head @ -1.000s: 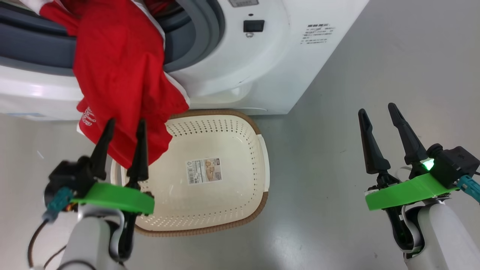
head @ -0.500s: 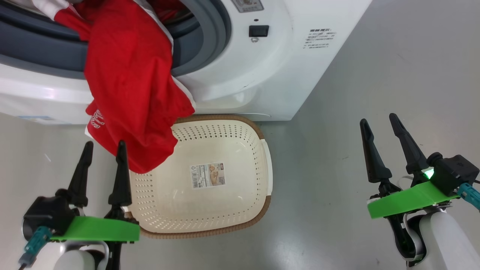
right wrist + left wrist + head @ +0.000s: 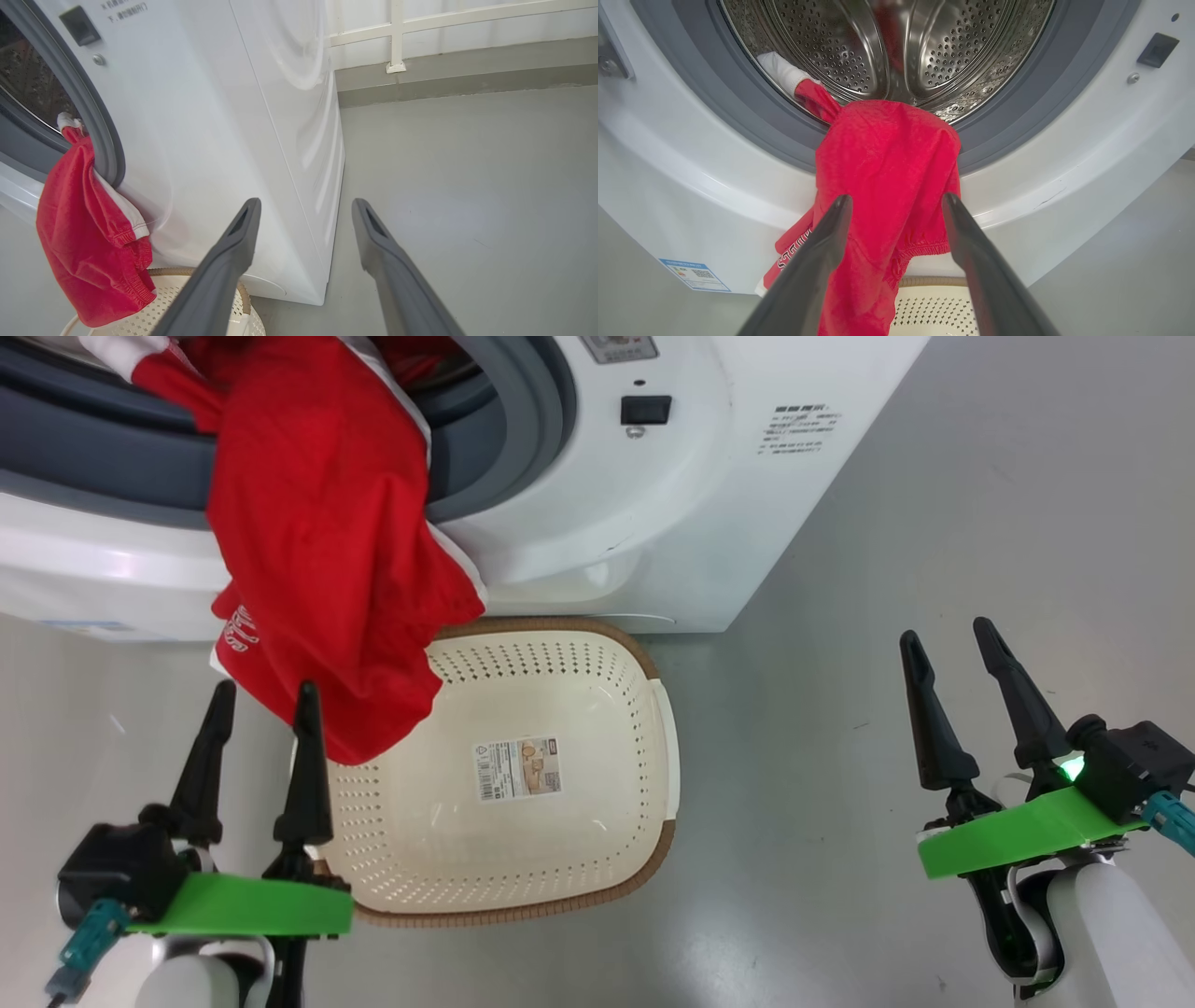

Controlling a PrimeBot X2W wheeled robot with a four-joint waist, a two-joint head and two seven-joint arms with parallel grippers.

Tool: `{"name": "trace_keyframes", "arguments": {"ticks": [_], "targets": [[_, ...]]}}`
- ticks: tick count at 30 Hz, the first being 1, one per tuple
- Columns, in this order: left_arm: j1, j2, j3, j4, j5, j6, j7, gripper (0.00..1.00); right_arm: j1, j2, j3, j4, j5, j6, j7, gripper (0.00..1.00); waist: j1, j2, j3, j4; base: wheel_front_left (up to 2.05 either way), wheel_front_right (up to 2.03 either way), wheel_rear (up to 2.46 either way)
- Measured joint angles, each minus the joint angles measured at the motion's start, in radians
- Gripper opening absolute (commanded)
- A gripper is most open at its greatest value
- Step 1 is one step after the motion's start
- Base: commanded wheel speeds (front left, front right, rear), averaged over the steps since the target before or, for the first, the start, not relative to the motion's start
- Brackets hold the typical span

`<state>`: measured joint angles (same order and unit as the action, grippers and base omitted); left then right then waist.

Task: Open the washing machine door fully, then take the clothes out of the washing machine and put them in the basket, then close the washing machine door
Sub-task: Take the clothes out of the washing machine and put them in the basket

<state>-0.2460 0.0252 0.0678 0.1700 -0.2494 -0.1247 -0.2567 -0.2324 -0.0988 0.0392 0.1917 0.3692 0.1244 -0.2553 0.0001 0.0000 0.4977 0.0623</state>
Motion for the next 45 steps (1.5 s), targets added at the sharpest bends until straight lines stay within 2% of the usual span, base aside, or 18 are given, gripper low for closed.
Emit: {"name": "trace_keyframes", "arguments": {"ticks": [9,12,21,26,32,45], "targets": [[-0.129,0.002,-0.023,0.065,0.0,0.0,0.0,1.0,0.0,0.0,-0.004,0.0,0.0,0.0,0.0,1.0,-0.0001,0.0,0.01,0.007,0.0,0.0,0.0],[-0.207,0.018,-0.044,0.137,-0.002,0.0,0.004,1.0,0.0,0.0,-0.003,0.001,0.0,0.0,0.0,1.0,-0.0001,0.0001,0.009,0.01,0.0,0.0,0.0],[-0.465,0.056,-0.142,0.309,-0.063,0.0,0.106,1.0,-0.003,0.002,0.005,0.002,0.0,0.0,0.0,1.0,0.0,0.0,0.017,0.006,0.0,0.0,0.0],[-0.555,0.063,-0.209,0.411,-0.108,0.0,0.187,1.0,-0.003,0.005,0.009,0.004,0.0,0.0,0.0,1.0,-0.0001,0.0,0.019,-0.003,0.0,0.0,0.0],[-0.669,0.088,-0.262,0.555,-0.18,0.0,0.227,1.0,-0.004,0.008,0.011,0.006,0.0,0.0,0.0,1.0,0.0,0.0,0.025,-0.017,0.0,0.0,0.0],[-0.889,0.095,-0.348,0.823,-0.281,0.0,0.311,1.0,-0.033,0.014,0.016,0.001,0.0,0.0,0.0,1.0,-0.0001,0.0,0.057,-0.038,0.0,0.0,0.0]]}}
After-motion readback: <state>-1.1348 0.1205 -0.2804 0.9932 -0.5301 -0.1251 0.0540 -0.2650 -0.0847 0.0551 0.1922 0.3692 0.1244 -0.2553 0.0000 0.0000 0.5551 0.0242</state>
